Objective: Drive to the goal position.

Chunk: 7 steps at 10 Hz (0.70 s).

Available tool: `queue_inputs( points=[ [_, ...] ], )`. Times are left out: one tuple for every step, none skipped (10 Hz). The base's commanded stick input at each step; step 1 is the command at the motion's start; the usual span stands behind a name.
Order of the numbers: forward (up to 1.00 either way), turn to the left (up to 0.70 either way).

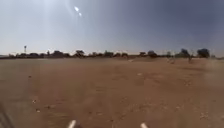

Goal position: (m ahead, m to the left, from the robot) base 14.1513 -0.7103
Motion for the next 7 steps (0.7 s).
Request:
queue_inputs(
  points=[
    [0.50,0.00],
    [0.50,0.00],
    [0.50,0.00],
    [0.50,0.00],
    [0.50,0.00],
    [0.50,0.00],
    [0.50,0.00]
  ],
)
